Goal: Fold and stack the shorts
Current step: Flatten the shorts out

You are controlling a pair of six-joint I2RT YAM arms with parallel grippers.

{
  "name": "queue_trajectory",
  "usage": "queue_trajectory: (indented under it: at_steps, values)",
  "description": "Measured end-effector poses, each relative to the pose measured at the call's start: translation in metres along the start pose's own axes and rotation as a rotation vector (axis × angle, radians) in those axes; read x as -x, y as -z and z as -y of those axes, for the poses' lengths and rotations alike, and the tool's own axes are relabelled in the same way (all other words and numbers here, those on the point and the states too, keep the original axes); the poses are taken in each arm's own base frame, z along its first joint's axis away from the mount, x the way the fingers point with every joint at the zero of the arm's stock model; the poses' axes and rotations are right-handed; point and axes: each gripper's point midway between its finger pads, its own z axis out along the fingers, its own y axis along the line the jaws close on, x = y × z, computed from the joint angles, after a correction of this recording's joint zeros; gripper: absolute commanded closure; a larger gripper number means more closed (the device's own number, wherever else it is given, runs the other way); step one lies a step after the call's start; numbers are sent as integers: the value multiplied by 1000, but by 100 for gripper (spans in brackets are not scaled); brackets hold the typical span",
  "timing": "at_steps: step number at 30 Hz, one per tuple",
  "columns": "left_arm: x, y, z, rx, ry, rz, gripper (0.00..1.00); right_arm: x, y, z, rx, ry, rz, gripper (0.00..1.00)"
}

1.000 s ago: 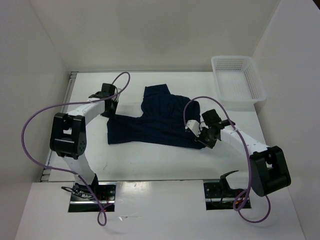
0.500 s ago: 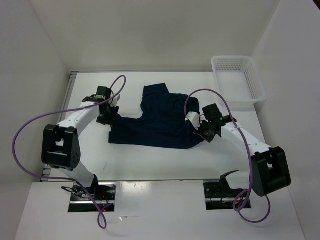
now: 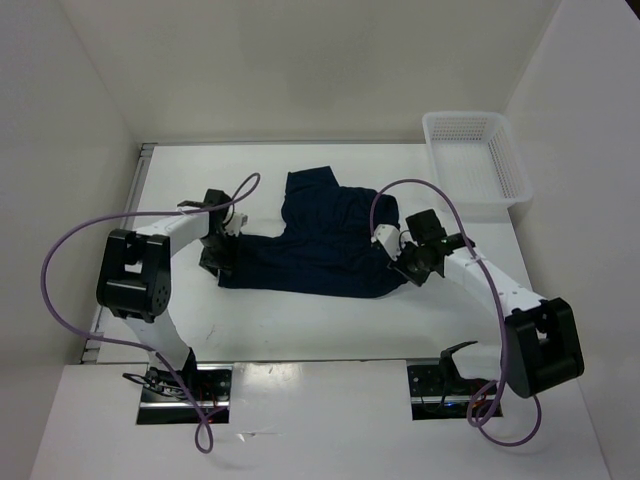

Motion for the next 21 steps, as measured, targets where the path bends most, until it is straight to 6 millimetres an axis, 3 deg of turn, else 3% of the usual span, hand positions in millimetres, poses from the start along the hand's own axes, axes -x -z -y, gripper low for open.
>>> queue_trajectory:
  at_steps: [5, 7, 10, 16, 19, 21]
  values:
    - [4, -2, 3, -20, 0, 0, 61, -4, 0, -3, -3, 1, 1, 94]
    - [7, -1, 4, -25, 5, 10, 86, -6, 0, -4, -2, 2, -3, 94]
    - [10, 4, 4, -27, -4, 30, 99, -8, -1, -4, -3, 8, -7, 94]
    - [14, 45, 2, 4, -6, 165, 100, -15, -1, -5, -7, 56, -21, 94]
    - [-2, 64, 3, 19, -13, 205, 96, -23, -4, -7, -2, 84, -42, 94]
    - [-26, 65, 7, 21, -23, 175, 92, -26, -5, -8, 4, 111, -52, 94]
